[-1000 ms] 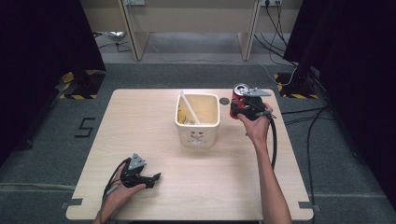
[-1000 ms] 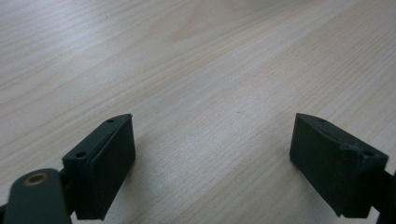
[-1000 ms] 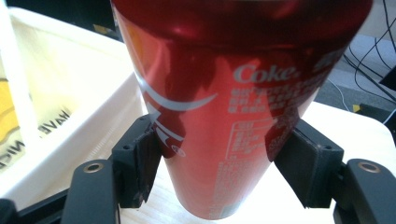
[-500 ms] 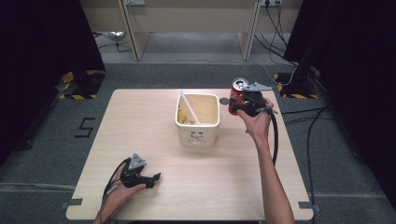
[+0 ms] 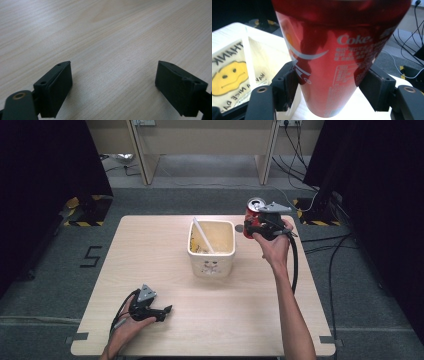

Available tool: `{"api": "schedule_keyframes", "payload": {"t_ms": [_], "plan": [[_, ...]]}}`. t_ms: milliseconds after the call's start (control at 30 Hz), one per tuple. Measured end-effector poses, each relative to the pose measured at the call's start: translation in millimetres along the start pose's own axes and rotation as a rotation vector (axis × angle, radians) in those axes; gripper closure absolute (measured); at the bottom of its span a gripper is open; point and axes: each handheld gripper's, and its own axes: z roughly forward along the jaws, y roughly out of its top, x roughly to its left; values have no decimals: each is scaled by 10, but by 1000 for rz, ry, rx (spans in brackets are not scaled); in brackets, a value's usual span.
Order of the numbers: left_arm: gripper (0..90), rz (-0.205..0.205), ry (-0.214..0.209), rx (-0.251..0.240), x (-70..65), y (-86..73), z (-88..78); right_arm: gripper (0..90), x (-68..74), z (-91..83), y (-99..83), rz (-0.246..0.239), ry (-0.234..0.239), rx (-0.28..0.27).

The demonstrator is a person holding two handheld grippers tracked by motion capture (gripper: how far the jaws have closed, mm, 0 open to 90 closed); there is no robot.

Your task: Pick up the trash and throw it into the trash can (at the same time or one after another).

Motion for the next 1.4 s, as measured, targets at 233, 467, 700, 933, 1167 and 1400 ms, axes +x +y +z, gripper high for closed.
{"api": "schedule_keyframes", "payload": {"t_ms": [233,467,700,933,1167,1400], "plan": [[134,0,-1,2,0,1,-2,342,30,-54,96,-11,-9,-14],[134,0,-1,2,1,1,-2,342,113,-122,209,-31,1,-33],[134,1,-1,3,1,1,-2,342,235,-161,310,-52,25,-57],[134,3,2,0,0,-1,1,342,357,-121,359,-66,63,-57],[134,3,2,0,1,-1,0,342,498,-56,395,-85,87,-54],[134,3,1,0,0,-1,0,342,621,2,423,-106,113,-49]]}}
